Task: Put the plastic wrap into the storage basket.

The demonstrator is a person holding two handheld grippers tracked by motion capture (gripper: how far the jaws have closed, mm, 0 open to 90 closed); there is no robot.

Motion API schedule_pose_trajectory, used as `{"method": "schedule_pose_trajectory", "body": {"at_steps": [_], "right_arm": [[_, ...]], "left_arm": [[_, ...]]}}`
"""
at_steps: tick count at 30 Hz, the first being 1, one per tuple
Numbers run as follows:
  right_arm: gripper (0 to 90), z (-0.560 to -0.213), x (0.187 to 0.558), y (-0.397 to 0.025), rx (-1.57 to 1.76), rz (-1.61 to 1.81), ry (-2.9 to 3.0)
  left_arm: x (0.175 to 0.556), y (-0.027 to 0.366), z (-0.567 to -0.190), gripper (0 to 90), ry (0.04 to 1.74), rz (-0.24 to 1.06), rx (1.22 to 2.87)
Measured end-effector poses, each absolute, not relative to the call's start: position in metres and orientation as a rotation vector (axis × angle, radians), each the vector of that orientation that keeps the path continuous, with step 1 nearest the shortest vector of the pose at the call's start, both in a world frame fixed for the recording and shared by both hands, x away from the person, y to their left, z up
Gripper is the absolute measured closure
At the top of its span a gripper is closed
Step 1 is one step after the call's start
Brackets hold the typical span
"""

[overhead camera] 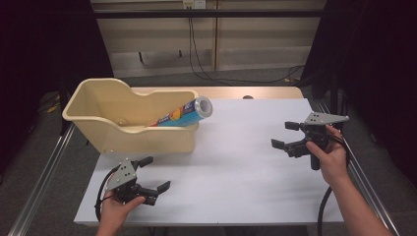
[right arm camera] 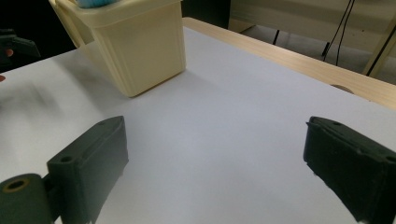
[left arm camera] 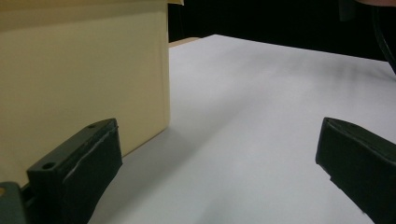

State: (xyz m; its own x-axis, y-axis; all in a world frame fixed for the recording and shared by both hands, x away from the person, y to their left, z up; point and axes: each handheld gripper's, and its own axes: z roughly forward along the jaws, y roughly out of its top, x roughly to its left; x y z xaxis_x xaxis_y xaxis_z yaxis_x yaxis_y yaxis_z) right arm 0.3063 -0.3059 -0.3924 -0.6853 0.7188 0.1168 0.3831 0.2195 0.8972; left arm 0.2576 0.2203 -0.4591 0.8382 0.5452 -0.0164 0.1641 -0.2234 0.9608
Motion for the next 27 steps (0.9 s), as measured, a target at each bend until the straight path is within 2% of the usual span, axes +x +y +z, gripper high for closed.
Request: {"method": "schedule_pose_trajectory", "body": {"at_steps": [27], "right_arm": [[5.6, -0.426, 0.25, -0.338, 1.009, 1.507, 2.038]], "left_arm": [[0.257, 0.221, -0.459, 0.1, 0.555, 0.381, 1.773]]}}
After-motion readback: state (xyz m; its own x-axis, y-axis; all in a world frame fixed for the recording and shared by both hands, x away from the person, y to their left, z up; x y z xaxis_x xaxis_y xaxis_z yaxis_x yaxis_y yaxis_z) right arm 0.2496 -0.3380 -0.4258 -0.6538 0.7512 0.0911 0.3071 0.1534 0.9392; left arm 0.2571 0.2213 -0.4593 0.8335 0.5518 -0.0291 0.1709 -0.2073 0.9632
